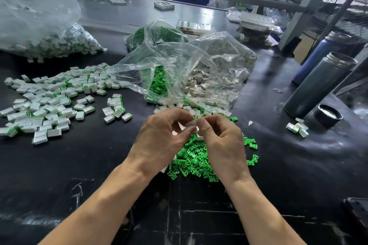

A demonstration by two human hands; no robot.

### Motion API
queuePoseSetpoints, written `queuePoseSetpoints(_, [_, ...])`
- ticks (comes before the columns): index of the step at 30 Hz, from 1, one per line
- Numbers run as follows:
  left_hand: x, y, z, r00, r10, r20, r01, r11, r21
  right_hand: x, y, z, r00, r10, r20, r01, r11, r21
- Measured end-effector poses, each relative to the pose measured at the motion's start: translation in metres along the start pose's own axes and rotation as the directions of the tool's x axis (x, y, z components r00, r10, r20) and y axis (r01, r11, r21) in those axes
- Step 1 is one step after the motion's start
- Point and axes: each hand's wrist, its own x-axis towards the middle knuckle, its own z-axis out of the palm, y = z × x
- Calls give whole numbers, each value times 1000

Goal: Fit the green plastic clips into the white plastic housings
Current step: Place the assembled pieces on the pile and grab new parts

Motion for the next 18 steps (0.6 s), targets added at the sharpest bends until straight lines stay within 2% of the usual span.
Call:
queuePoseSetpoints(2, [3,-7,-8,1000,-30,0,30,993,114,1,1,-2,1000,17,-17,-17,1000,-3])
queuePoseSetpoints(5, [10,-25,-25,982,-171,-75,185,944,274,4,2,-7,999,41,-36,-41,999,-10])
queuePoseSetpoints(9, [20,-44,-43,904,-376,-205,428,814,393,5,3,-10,998,50,-41,-52,997,-64])
queuePoseSetpoints(18, [22,-57,-56,873,-364,-325,485,713,506,8,6,-20,995,99,18,-90,956,-279])
